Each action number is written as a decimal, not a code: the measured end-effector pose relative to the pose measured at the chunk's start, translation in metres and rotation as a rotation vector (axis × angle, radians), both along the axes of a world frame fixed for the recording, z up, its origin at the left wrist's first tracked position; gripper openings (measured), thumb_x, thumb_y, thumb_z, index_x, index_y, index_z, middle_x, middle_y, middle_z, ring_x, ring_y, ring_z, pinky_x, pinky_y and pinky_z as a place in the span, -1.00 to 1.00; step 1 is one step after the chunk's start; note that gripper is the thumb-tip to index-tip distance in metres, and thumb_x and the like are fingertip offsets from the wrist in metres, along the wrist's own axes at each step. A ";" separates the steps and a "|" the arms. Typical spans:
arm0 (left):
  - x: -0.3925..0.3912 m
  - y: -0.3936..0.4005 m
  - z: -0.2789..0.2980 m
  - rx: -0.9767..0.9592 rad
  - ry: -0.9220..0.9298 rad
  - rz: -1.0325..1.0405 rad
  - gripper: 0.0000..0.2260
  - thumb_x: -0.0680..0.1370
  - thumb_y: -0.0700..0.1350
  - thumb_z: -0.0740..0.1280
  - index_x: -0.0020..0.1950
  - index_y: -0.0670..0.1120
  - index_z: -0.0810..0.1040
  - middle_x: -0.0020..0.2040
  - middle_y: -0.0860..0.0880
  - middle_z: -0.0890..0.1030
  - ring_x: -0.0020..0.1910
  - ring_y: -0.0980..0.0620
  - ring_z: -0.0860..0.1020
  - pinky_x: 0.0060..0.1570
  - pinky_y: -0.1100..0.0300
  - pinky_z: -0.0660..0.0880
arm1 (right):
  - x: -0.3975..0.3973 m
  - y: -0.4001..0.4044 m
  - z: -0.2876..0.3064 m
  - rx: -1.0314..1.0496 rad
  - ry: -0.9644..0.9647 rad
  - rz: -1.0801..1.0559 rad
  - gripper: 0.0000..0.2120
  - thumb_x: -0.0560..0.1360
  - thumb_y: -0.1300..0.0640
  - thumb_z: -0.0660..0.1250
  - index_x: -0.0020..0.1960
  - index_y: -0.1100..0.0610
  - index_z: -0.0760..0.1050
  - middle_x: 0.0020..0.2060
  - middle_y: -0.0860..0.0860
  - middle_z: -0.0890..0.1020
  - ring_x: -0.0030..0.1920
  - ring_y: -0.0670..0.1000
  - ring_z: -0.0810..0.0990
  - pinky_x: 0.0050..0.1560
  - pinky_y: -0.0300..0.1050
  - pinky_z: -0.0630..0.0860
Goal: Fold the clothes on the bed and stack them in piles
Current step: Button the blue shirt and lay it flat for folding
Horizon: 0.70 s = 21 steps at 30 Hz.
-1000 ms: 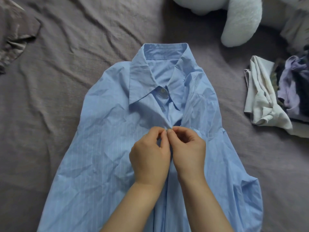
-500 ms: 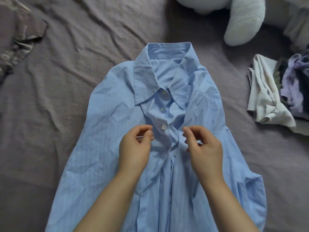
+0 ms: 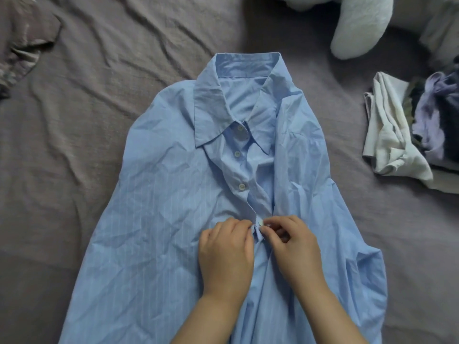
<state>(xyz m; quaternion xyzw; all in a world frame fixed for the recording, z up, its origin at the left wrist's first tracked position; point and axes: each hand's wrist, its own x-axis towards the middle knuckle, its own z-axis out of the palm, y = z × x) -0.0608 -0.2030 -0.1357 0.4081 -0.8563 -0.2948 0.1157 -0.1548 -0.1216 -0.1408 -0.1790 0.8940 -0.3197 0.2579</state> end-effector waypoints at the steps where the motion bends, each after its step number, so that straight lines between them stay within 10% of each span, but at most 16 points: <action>1: -0.001 -0.001 0.002 0.047 0.007 0.052 -0.83 0.49 -0.04 0.22 -0.13 0.02 0.61 -0.24 0.12 0.60 -0.26 0.10 0.55 -0.21 0.25 0.35 | 0.001 -0.002 0.001 -0.008 -0.021 -0.042 -0.91 0.46 0.09 0.44 -0.13 -0.11 0.60 -0.20 -0.17 0.57 -0.14 -0.22 0.53 -0.16 -0.33 0.44; 7: 0.001 -0.003 0.015 0.678 0.179 0.402 -0.87 0.52 -0.22 0.38 -0.18 -0.01 0.58 -0.24 0.09 0.64 -0.20 0.23 0.58 -0.20 0.49 0.43 | 0.002 -0.015 0.004 0.141 -0.052 -0.020 -0.93 0.46 0.03 0.41 -0.17 -0.12 0.55 -0.16 -0.17 0.52 -0.16 -0.27 0.50 -0.22 -0.32 0.37; 13: 0.007 0.003 0.030 0.754 0.321 0.454 -0.92 0.50 -0.17 0.41 -0.16 -0.02 0.65 -0.24 0.11 0.67 -0.23 0.24 0.59 -0.18 0.45 0.44 | 0.014 -0.010 0.032 -0.050 0.004 0.023 -0.92 0.47 0.14 0.40 -0.17 0.00 0.55 -0.25 -0.15 0.59 -0.18 -0.14 0.55 -0.18 -0.26 0.45; 21: 0.013 0.014 0.046 0.786 0.380 0.532 -0.86 0.52 -0.17 0.39 -0.13 0.07 0.66 -0.21 0.07 0.69 -0.19 0.20 0.62 -0.10 0.28 0.55 | 0.033 -0.006 0.052 -0.365 -0.399 -0.271 -0.94 0.46 0.26 0.43 -0.14 0.13 0.65 -0.24 0.01 0.69 -0.14 0.02 0.67 0.03 0.07 0.60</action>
